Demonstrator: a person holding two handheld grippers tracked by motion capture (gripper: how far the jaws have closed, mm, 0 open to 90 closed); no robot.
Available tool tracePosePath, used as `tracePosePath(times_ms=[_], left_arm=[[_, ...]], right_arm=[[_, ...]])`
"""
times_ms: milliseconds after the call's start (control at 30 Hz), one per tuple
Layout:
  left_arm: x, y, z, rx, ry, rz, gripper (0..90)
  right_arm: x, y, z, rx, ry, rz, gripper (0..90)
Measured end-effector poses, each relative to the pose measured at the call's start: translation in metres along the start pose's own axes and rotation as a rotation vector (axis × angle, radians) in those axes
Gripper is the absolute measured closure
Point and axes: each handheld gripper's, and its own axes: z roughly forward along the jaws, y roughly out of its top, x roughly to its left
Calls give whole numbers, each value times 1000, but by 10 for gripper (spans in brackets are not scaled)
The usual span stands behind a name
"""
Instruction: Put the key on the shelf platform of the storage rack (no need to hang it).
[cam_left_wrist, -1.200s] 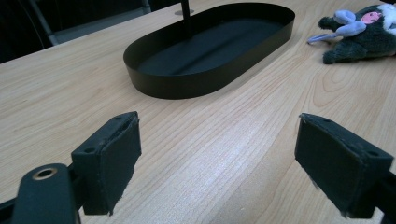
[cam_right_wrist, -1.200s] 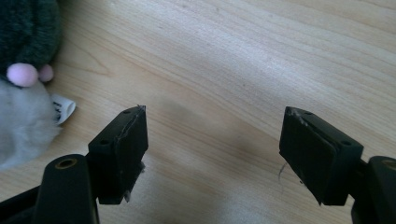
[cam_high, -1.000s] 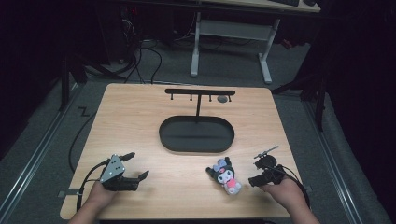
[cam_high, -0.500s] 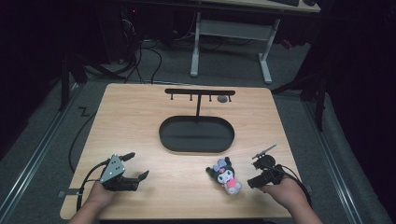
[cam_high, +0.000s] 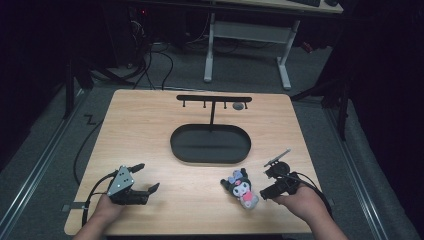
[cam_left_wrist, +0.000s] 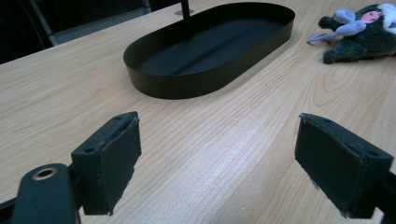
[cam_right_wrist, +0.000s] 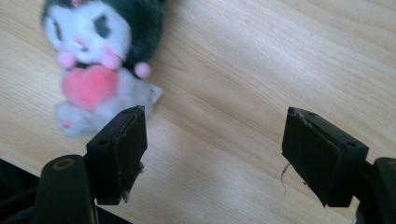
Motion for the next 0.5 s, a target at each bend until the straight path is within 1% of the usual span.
tracePosePath(times_ms=[33,200,333,500], left_arm=[[0,0,0,0,0,0,154],[0,0,0,0,-1,-2,154],[0,0,0,0,-1,-2,154],[0,0,0,-2,-1,-4,154]], right_arm=[[0,0,0,0,0,0,223],[11,8,-2,-15,7,-10,208],[19,13,-1,-28,25,-24,196],[28,16,2,-28,39,-40,187]])
